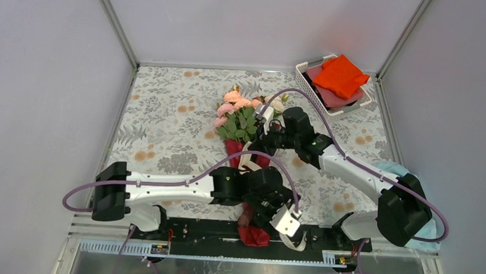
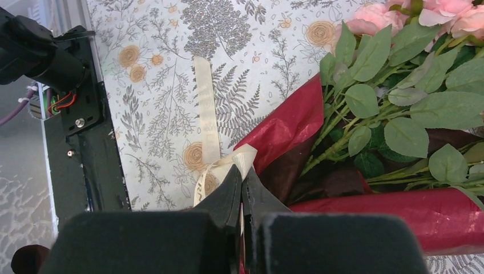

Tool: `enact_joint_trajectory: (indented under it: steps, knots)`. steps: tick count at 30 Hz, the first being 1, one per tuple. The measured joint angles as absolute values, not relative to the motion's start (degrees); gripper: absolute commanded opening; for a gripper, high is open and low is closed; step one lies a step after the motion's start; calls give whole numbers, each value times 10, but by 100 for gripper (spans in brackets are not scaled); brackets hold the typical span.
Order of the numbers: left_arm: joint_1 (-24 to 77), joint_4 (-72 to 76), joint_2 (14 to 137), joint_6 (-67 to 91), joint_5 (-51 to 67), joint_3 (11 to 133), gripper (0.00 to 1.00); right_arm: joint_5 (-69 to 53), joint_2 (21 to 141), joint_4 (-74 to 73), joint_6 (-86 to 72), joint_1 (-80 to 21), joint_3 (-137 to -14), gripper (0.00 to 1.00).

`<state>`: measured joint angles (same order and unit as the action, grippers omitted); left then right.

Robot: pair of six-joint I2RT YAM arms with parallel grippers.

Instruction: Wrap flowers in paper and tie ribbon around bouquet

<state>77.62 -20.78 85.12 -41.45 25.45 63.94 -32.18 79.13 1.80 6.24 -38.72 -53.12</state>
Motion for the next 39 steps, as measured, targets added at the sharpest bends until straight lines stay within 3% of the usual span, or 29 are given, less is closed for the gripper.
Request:
enact_joint_trajectory:
  steps: [11,16,18,22,26,30,33,39]
  knots:
    - [740,-206,662,-358,193,630,90,-354,835,-8,44,-399,-579,0]
    - [564,-187,555,-260,212,576,81,-349,874,-7,11,-425,-593,0]
    - [516,-183,508,-239,214,533,72,-338,892,-4,-5,-437,-597,0]
    - [486,-184,427,-229,219,443,56,-319,941,1,-37,-467,-627,0]
    - [481,-191,362,-235,218,365,52,-306,985,10,-66,-482,-652,1]
    - [480,-198,334,-240,219,326,52,-294,1032,17,-84,-489,-681,15]
    - [479,-207,338,-244,220,319,51,-282,1075,15,-91,-495,-714,38]
    - [479,-215,368,-277,223,316,49,-265,1095,-46,-82,-499,-748,58]
